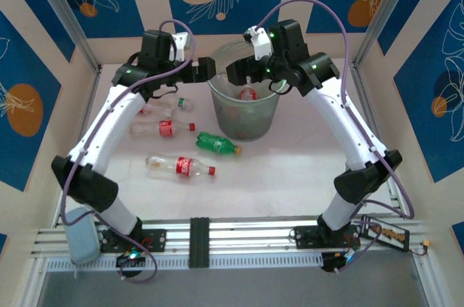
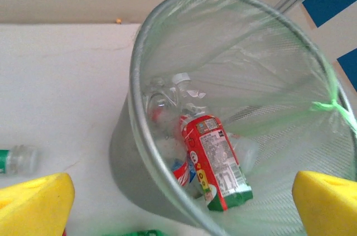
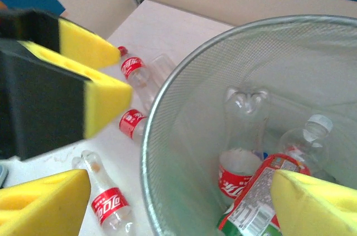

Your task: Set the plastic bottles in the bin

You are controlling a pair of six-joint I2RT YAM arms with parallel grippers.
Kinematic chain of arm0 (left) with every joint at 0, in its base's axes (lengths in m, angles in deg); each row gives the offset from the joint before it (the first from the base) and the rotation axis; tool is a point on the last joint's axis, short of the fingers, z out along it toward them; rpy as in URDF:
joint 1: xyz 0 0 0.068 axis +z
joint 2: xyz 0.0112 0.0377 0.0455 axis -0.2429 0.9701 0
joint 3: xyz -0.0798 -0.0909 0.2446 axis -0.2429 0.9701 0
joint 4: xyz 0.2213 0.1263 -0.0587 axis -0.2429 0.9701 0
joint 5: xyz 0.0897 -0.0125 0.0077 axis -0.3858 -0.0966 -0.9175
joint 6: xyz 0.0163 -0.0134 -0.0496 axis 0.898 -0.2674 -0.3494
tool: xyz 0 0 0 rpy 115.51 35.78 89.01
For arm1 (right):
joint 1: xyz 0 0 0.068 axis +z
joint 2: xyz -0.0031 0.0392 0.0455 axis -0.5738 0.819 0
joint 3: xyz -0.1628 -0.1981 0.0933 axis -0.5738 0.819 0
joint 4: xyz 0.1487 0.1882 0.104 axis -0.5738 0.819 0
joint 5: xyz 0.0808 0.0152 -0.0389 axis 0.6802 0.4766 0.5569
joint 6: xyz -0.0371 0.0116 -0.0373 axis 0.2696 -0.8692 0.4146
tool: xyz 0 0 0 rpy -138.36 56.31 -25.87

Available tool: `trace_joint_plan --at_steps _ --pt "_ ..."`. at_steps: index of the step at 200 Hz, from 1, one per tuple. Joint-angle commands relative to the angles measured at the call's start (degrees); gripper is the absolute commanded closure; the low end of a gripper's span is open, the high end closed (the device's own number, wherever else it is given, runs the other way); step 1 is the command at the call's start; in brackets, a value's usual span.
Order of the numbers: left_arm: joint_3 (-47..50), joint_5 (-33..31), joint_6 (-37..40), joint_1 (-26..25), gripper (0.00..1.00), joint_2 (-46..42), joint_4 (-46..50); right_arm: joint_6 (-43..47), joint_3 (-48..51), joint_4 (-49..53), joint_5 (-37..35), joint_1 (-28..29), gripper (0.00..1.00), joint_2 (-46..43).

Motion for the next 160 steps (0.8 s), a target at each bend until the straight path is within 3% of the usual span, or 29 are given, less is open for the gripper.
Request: trace_joint_plan --at_steps 1,41,68,110,160 --pt "0.85 -2.6 3.09 1.63 0.0 -5.86 7.18 3.26 2.27 1.05 -2.14 4.38 0.15 -3.26" --pt "14.09 0.11 0.22 7.89 0.0 -15.67 10.32 9.65 7.37 3.55 -9.08 17.71 0.15 -3.25" --pt "24.16 3.56 -2.46 12.31 0.0 -21.52 11.36 11.4 11.9 3.73 -12.36 23.3 0.14 -0.26" --pt "35.95 -0.97 -10.48 13.84 0.0 -27.32 11.96 12.23 16.06 -0.01 -17.71 25.23 0.14 7.32" --pt "45.45 -1.33 -18.25 13.85 0.0 -29.76 11.45 13.58 16.33 -4.45 -19.59 24.16 0.1 17.11"
